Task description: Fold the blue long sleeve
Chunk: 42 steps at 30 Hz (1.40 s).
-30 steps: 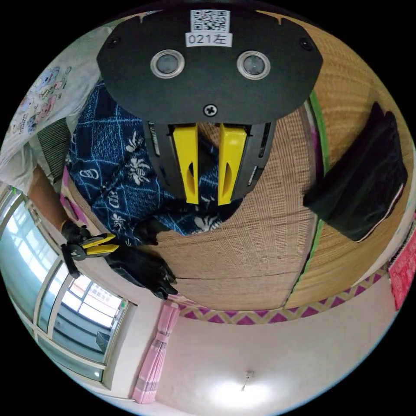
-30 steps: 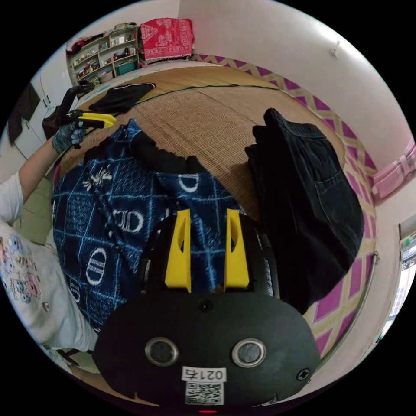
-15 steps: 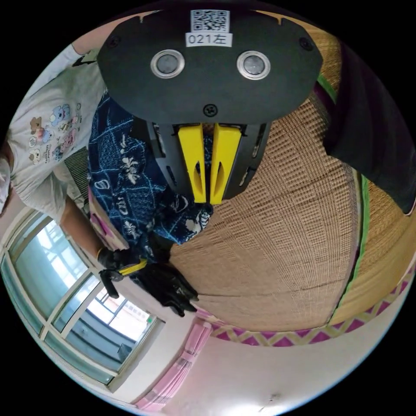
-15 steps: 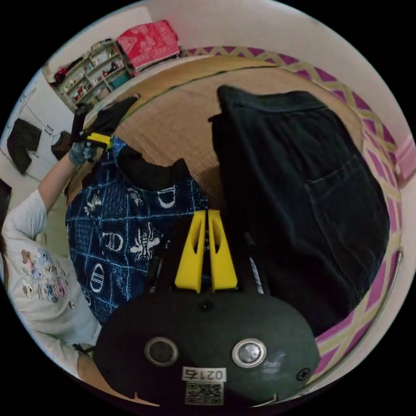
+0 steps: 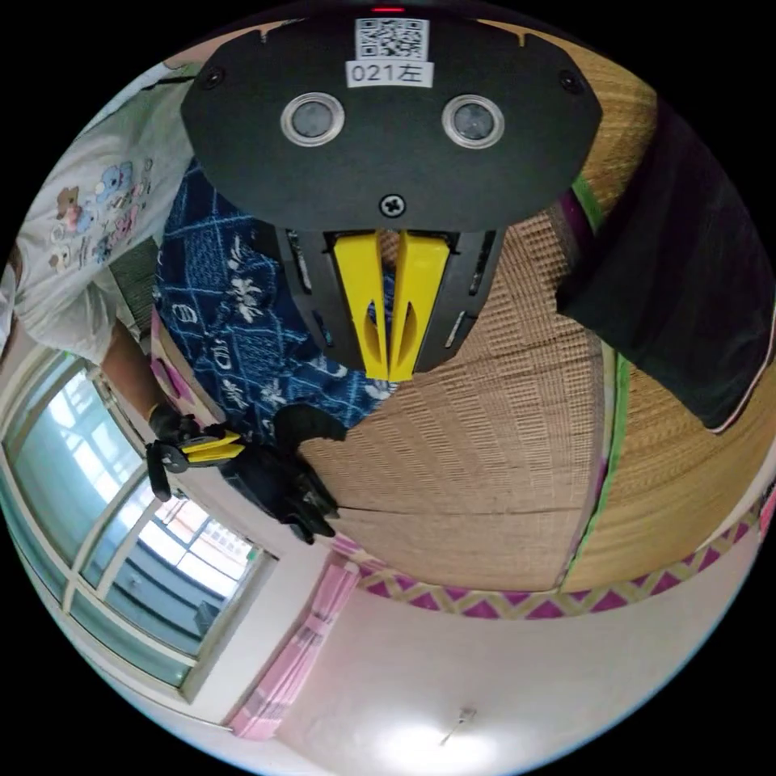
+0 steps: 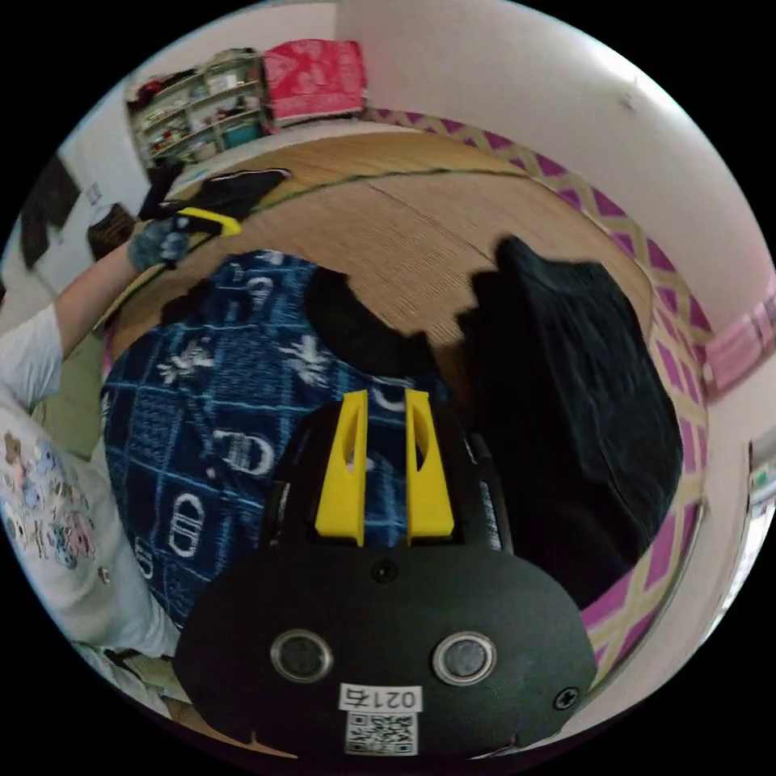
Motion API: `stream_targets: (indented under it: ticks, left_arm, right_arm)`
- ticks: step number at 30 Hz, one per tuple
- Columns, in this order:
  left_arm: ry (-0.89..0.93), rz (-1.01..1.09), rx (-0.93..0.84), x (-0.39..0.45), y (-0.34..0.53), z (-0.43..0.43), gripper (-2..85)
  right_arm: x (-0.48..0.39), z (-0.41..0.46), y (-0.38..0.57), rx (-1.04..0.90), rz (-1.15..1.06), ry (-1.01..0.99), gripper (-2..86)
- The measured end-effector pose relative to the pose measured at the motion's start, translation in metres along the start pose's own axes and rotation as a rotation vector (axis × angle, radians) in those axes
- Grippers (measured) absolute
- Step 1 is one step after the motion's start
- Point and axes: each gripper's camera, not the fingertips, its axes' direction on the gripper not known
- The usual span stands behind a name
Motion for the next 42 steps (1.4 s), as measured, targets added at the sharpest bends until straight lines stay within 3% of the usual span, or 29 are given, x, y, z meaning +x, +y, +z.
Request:
stream_targets:
  ticks: [3,9,13,17,24,30,34,38,42]
  left_arm:
    - [-0.079,0.026,0.007,0.042,0.013,-0.004,-0.9]
    - [-0.479,-0.14,0.004,0.108,0.049,-0.009,-1.0]
    - [-0.673,-0.15,-0.013,0.147,0.07,-0.004,-1.0]
    - [-0.692,-0.142,-0.009,0.175,0.083,-0.001,-1.0]
    - [-0.678,-0.136,0.027,0.208,0.091,0.001,-1.0]
    - [-0.679,-0.125,0.022,0.231,0.091,0.014,-0.9]
    - [-0.58,-0.133,0.008,0.24,0.09,0.033,-0.9]
    - [-0.47,-0.132,-0.008,0.255,0.079,0.065,-0.8]
    - [-0.429,-0.109,-0.006,0.277,0.066,0.09,-0.8]
  right_arm:
    - [-0.091,0.007,-0.034,0.045,-0.189,-0.086,8.2]
    - [-0.22,0.04,-0.079,0.05,-0.309,-0.194,10.8]
    - [-0.249,0.052,-0.085,0.06,-0.28,-0.167,10.1]
    - [-0.251,0.054,-0.089,0.054,-0.228,-0.086,8.7]
    - [-0.177,0.02,-0.073,0.107,0.006,-0.35,3.3]
    - [-0.101,-0.05,-0.025,0.257,0.166,-0.418,1.4]
    - [-0.036,-0.139,0.046,0.417,0.27,-0.348,1.0]
    - [0.056,-0.268,0.182,0.593,0.468,-0.156,0.9]
    - [0.138,-0.369,0.341,0.632,0.731,0.047,0.8]
